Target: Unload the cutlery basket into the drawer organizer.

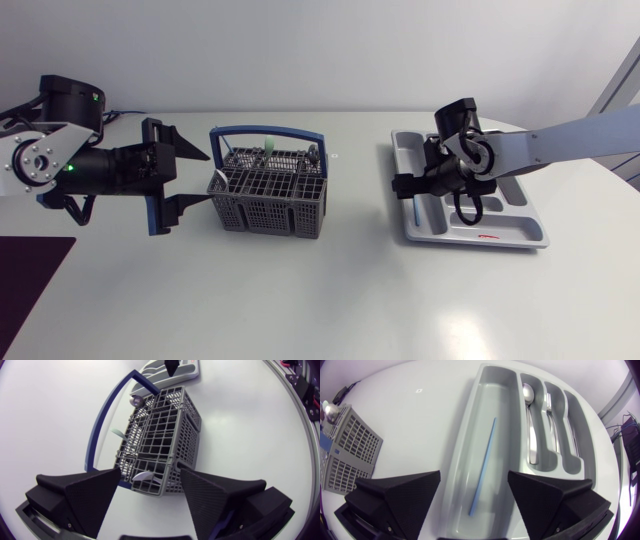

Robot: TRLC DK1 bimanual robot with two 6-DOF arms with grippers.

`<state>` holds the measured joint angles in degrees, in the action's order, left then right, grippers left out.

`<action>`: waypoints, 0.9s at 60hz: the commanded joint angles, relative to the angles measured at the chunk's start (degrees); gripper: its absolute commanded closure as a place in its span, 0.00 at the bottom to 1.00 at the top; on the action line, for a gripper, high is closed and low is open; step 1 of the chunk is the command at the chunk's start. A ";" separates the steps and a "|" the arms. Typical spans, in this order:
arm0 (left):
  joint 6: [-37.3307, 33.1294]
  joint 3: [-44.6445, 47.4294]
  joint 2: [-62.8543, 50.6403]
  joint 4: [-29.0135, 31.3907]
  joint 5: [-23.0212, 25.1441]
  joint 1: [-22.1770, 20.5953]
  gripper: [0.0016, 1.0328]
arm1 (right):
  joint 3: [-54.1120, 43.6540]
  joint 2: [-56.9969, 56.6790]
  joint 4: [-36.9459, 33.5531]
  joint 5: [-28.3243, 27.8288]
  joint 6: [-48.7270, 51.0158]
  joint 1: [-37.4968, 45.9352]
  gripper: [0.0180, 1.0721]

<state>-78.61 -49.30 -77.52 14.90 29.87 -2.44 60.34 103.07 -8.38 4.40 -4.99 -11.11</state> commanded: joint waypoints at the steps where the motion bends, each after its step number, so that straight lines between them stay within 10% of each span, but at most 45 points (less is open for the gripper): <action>1: -5.59 -3.00 -2.73 0.05 -1.30 -0.38 0.07 | -2.68 -3.40 1.35 0.96 1.30 -1.10 0.04; 30: -23.43 -13.19 -10.02 9.54 -10.53 -1.43 0.07 | -12.79 -16.67 13.39 7.20 6.22 -13.14 0.05; 54: -28.71 -16.53 -13.28 10.42 -13.43 -5.12 0.37 | -12.35 -14.30 16.56 8.16 8.60 -15.96 0.05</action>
<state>-103.92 -63.31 -89.01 24.64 16.69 -7.03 48.73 87.50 7.40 11.90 2.24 -26.30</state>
